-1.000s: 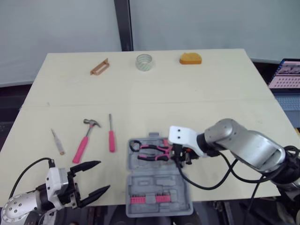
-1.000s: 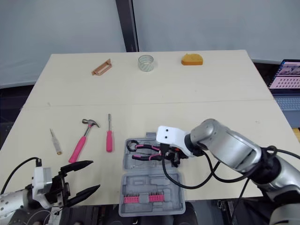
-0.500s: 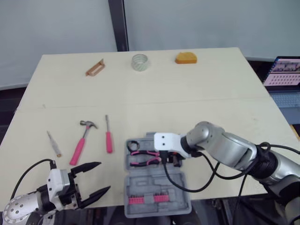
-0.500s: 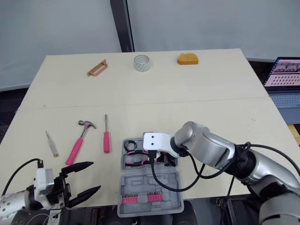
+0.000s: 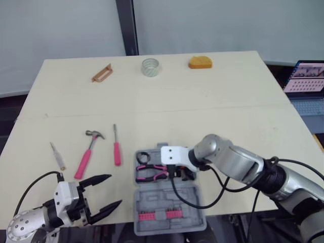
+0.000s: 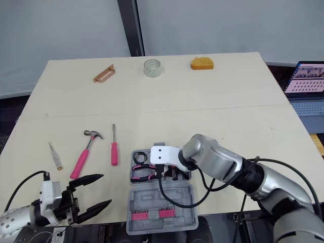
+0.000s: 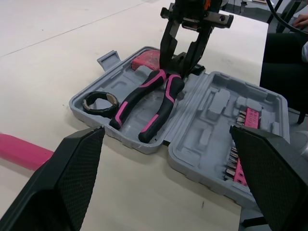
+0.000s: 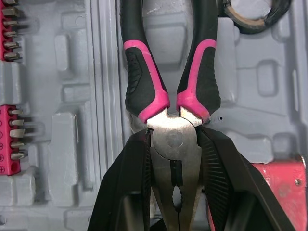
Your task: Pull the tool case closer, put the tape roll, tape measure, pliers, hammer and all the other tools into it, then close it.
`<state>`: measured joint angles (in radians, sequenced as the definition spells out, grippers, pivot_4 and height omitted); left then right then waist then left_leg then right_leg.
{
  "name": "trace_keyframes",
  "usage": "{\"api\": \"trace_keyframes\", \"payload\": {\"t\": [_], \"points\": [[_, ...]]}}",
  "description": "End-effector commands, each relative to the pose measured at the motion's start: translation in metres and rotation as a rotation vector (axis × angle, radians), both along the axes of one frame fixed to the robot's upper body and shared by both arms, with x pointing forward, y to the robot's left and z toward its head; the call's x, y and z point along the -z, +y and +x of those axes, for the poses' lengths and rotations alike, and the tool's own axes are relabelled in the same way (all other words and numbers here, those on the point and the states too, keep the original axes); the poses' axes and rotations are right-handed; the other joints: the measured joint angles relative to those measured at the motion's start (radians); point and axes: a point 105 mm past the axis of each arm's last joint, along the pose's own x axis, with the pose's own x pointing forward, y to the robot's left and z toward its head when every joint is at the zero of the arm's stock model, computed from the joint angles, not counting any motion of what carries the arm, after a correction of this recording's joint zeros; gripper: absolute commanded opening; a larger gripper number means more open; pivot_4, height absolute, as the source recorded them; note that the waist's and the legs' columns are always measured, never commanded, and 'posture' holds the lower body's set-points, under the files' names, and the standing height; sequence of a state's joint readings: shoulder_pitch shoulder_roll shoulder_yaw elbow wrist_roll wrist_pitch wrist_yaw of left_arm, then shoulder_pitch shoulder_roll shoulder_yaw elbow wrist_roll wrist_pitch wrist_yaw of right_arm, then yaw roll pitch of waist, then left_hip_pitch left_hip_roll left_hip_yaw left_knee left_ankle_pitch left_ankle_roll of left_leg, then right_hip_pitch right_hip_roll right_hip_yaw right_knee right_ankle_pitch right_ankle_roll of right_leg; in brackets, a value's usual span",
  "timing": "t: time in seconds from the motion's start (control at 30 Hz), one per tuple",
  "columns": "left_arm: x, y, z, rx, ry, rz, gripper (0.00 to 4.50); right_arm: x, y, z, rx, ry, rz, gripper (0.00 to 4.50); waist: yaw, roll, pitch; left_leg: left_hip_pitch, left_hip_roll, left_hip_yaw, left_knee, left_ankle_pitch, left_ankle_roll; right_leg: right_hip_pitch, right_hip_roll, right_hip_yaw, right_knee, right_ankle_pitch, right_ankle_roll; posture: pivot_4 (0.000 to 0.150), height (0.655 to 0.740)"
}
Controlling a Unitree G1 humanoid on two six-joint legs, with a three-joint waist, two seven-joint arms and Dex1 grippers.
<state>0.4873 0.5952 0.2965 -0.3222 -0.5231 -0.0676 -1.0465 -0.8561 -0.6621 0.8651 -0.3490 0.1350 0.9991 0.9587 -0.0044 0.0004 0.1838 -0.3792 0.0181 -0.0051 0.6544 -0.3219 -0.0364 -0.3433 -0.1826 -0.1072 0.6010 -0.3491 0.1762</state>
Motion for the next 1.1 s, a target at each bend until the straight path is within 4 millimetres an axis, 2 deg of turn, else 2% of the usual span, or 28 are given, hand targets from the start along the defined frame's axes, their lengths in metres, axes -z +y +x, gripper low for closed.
{"api": "trace_keyframes", "payload": {"t": [0.03, 0.43, 0.63, 0.67, 0.83, 0.97, 1.07, 1.1], "points": [[-0.003, -0.003, -0.004, 0.003, -0.016, 0.005, 4.50, -0.002, 0.006, -0.004, -0.052, -0.008, 0.014, 0.95, 0.000, 0.000, 0.000, 0.000, 0.000, 0.000, 0.000, 0.000, 0.000, 0.000, 0.000, 0.000, 0.000, 0.000, 0.000, 0.150, 0.7400], [-0.002, -0.003, -0.007, -0.009, -0.017, 0.005, 4.50, 0.004, 0.008, -0.001, -0.041, 0.003, 0.024, 0.95, 0.000, 0.000, 0.000, 0.000, 0.000, 0.000, 0.000, 0.000, 0.000, 0.000, 0.000, 0.000, 0.000, 0.000, 0.000, 0.150, 0.7400], [-0.007, -0.010, -0.006, -0.007, -0.023, 0.002, 4.50, 0.001, 0.008, -0.002, -0.041, 0.013, 0.039, 3.89, 0.000, -0.001, 0.000, 0.000, 0.000, 0.000, 0.000, 0.000, 0.000, 0.000, 0.000, 0.000, 0.000, 0.000, 0.000, 0.150, 0.7400], [-0.009, -0.012, -0.005, -0.006, -0.025, 0.002, 4.50, -0.005, 0.006, -0.003, -0.039, 0.013, 0.049, 4.41, 0.000, -0.001, -0.001, 0.000, 0.000, 0.000, 0.000, 0.000, 0.000, 0.000, 0.000, 0.000, 0.000, 0.000, 0.000, 0.150, 0.7400], [-0.016, -0.018, -0.002, -0.006, -0.030, 0.003, 4.50, -0.030, 0.004, -0.004, -0.017, 0.022, 0.136, 4.47, 0.001, -0.001, -0.001, 0.001, 0.000, 0.001, 0.000, 0.000, 0.000, 0.000, 0.000, 0.000, 0.000, 0.000, 0.000, 0.150, 0.7400], [-0.018, -0.019, 0.000, -0.004, -0.031, 0.002, 4.50, -0.038, 0.003, -0.001, 0.022, 0.040, 0.287, 4.47, 0.002, -0.002, -0.001, 0.001, 0.000, 0.001, -0.001, 0.000, 0.000, 0.000, 0.000, 0.000, 0.000, 0.000, 0.000, 0.150, 0.7400], [-0.019, -0.020, 0.001, -0.002, -0.033, 0.001, 4.50, -0.036, 0.000, 0.004, 0.087, 0.065, 0.391, 3.64, 0.003, -0.002, -0.001, 0.001, 0.000, 0.001, -0.001, 0.000, 0.000, 0.000, 0.000, 0.000, 0.000, 0.000, 0.000, 0.150, 0.7400], [-0.020, -0.020, 0.002, -0.001, -0.033, 0.001, 4.50, -0.034, -0.001, 0.005, 0.099, 0.073, 0.419, 3.20, 0.003, -0.002, -0.001, 0.001, 0.000, 0.001, 0.000, 0.000, 0.000, 0.000, 0.000, 0.000, 0.000, 0.000, 0.000, 0.150, 0.7400]]}}
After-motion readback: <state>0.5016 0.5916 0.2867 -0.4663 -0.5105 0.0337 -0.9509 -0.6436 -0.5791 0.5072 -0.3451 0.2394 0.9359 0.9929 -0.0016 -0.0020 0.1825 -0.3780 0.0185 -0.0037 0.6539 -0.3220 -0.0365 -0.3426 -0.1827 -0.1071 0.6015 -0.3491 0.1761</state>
